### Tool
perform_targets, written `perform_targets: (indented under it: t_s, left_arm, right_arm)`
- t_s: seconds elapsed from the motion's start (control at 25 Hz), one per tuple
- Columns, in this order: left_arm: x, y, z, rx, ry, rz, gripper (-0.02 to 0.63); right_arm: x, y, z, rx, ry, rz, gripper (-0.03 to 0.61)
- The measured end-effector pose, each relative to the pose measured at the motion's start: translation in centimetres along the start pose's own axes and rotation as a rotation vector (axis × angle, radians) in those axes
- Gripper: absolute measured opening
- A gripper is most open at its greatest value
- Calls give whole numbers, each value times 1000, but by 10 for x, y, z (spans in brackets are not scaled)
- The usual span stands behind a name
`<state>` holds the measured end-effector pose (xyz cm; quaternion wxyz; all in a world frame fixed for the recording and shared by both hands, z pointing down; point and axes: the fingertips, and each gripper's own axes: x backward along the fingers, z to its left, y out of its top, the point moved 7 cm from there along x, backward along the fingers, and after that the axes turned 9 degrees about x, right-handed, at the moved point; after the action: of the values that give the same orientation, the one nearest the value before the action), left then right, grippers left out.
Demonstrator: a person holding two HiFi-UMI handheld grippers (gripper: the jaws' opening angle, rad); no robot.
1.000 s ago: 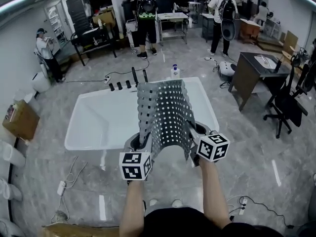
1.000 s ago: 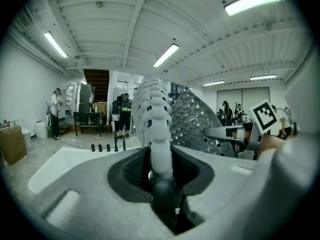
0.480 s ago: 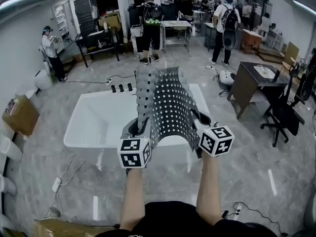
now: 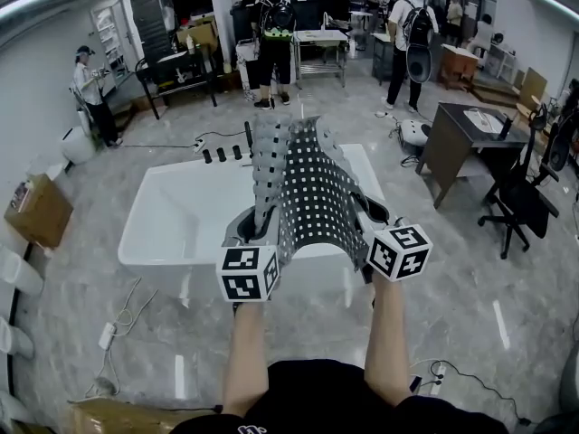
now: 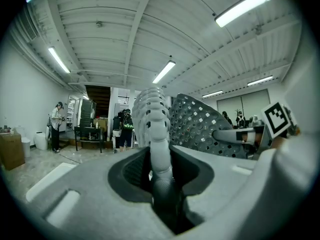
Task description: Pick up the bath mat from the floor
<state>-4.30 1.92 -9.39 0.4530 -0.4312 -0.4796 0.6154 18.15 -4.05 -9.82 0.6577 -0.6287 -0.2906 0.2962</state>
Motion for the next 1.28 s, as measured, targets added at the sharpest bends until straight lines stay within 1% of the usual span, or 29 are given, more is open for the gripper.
perform_targets:
  t_s: [0.08,0.24,0.44,0.8,0.96,1.28]
  left_arm:
    - [1,0,-1,-2,-1,1,100]
    - [4,2,-1,26,-10,-10,100]
    - [10,2,1,5,10,-8,99]
    - [19,12,9,13,22,-25,98]
    - [20,18,7,14,14,-35,98]
    - [21,15,9,16,9,-45,98]
  right_arm:
    - [0,0,2,7,0,2,23]
    - [1,1,4,16,6,2,23]
    - [-1,2,11,28,32,-8,23]
    - [-8,7,19,36,48,-25,23]
    - [-8,10,19,37,41,-30,23]
    - [-6,10,23,53,44,-48,23]
